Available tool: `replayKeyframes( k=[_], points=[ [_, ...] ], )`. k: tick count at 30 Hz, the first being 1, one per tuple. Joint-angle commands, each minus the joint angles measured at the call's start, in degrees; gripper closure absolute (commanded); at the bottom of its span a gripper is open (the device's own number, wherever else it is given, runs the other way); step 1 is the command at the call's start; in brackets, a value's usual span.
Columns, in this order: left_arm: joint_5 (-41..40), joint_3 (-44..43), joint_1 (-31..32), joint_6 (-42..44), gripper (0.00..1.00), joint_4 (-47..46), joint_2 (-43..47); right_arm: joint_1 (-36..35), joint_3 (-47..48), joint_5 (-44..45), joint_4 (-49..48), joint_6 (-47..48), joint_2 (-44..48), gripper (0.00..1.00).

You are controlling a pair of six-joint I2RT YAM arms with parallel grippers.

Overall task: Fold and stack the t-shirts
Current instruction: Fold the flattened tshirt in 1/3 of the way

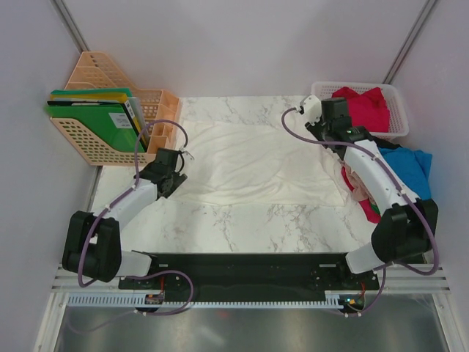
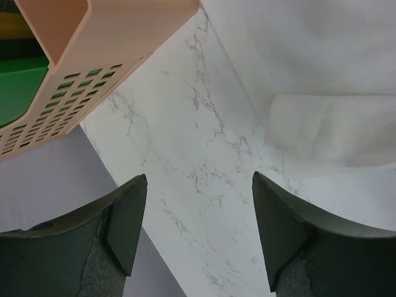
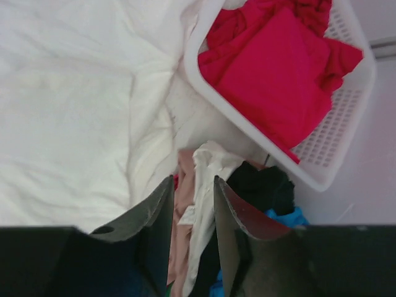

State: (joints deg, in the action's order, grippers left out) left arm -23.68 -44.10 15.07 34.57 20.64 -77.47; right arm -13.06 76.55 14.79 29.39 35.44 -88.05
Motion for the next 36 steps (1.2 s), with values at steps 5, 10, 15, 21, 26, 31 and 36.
replayKeyframes(
  k=[5,10,15,21,26,31,36],
  points=[
    [5.48,-2.14,-0.13,-0.64,0.24,0.18,0.21,2.42,-4.74,-16.35,17.63,-9.69,5.34,0.87],
    [12.41,-1.26,-0.13,-1.87,0.24,0.80,-0.31,2.34,-12.47,-19.53,16.06,-8.28,8.33,0.26],
    [25.59,-3.96,-0.22,-3.97,0.00,2.90,2.76,2.08,-17.31,-23.13,12.54,-9.42,12.81,0.02],
    [32.03,-15.11,-0.22,-7.76,0.00,8.17,-1.97,-0.12,-12.50,-23.05,10.26,-13.29,9.14,0.02],
    [32.47,-21.02,-0.13,-8.55,0.00,10.12,-11.97,-0.65,-6.43,-22.87,6.39,-17.59,-1.57,0.02],
    [33.70,-25.77,-0.13,-9.34,0.00,10.56,-19.37,-0.92,-1.15,-21.65,1.21,-21.37,-10.90,0.02],
    [33.70,-29.11,-0.13,-11.10,0.00,10.21,-24.82,-1.09,3.60,-19.63,-2.31,-24.10,-17.94,0.02]
  ],
)
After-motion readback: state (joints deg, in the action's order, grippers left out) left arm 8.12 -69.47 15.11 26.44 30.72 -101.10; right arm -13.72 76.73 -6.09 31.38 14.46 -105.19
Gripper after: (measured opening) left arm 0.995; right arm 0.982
